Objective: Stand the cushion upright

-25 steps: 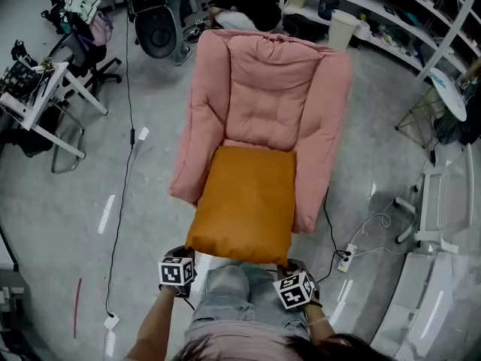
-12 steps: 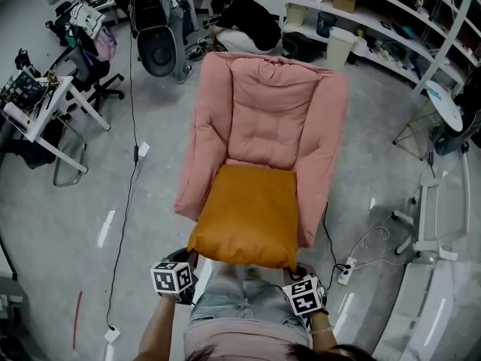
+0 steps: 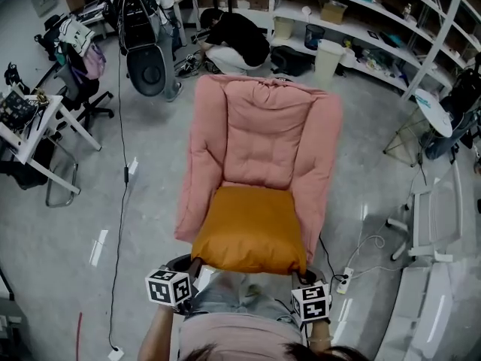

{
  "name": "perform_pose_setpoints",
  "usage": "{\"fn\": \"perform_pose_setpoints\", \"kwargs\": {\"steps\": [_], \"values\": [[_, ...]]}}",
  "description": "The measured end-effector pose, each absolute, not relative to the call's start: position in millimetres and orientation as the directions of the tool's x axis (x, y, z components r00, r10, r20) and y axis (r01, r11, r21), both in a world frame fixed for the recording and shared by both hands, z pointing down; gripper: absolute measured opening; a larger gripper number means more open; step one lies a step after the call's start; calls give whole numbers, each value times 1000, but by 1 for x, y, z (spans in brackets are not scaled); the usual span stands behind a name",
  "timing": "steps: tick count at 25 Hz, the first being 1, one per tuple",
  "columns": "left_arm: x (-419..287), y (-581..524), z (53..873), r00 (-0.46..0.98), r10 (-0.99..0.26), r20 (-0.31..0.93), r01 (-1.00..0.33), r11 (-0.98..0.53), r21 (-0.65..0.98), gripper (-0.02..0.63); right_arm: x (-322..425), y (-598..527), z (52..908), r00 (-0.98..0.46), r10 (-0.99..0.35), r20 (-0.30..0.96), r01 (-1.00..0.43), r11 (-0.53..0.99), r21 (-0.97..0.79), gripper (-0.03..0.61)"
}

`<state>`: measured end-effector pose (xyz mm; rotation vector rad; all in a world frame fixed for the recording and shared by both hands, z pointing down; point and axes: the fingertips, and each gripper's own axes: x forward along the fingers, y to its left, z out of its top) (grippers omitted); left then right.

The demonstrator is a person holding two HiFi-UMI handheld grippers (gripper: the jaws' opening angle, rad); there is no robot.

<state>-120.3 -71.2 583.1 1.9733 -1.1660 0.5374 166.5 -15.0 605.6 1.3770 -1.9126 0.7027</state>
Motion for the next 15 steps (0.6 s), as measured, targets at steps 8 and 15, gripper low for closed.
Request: {"fn": "perform_pose_setpoints", "kwargs": {"steps": [8,15], "values": [[-112,-117,546,604,-510,613,-797,-392,459,23,174,-60,571,-124,-658,743,-984,176,-8,40],[-109,-160,529,666,-509,546,-746,-430,508,23,174,-95,552,-39,-686,727,-994,99,40,41]]}}
